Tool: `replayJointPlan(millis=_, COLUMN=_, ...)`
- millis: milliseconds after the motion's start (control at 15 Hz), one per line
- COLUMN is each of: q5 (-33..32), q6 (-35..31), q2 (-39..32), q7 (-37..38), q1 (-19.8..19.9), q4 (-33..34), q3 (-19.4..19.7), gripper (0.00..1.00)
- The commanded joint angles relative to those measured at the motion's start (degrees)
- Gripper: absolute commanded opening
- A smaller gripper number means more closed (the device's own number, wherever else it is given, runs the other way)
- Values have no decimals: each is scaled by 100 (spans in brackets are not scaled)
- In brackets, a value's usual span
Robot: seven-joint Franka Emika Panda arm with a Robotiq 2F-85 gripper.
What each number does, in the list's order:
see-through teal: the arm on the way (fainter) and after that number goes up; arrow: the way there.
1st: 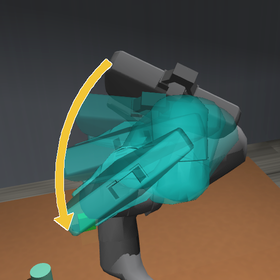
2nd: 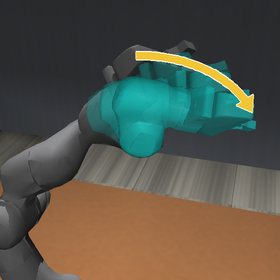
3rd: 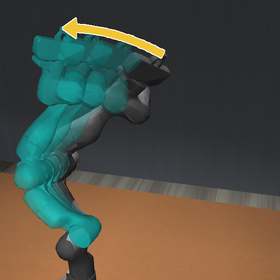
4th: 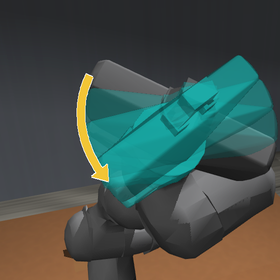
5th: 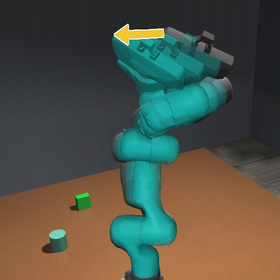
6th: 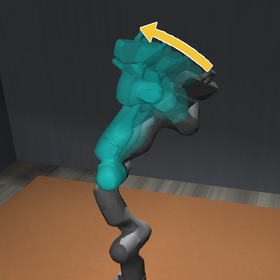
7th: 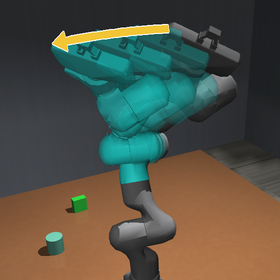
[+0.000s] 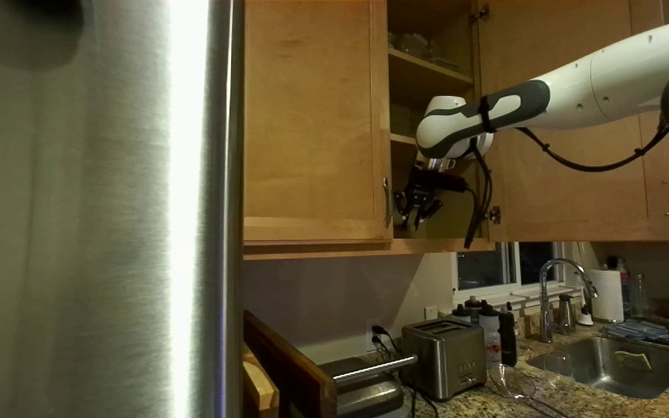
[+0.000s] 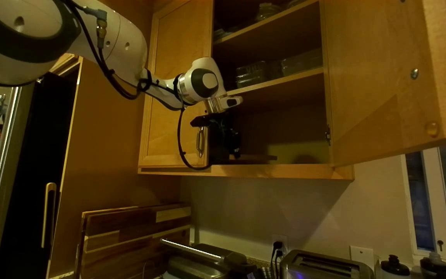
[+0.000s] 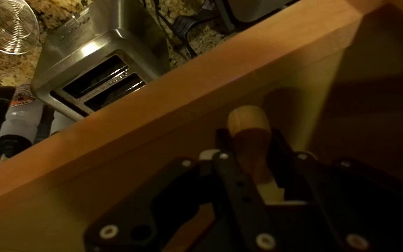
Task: Remove the fridge magnet from the bottom shelf of the open overhead cabinet, put the magnet on the left side of the fridge, and then close the cabinet door
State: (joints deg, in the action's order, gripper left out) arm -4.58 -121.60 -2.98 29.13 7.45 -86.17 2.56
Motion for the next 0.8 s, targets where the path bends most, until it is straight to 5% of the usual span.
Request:
replayJointPlan(millis=0, q5=-186, q6=-241, q2=767, q7=42, q1=-31, q4=-980, q3=-30, gripper=7)
replayJointPlan(millis=733, q5=40, q6=95, q2=1828, q7=146, q1=-133, q4=-1977, q3=-164, gripper=7)
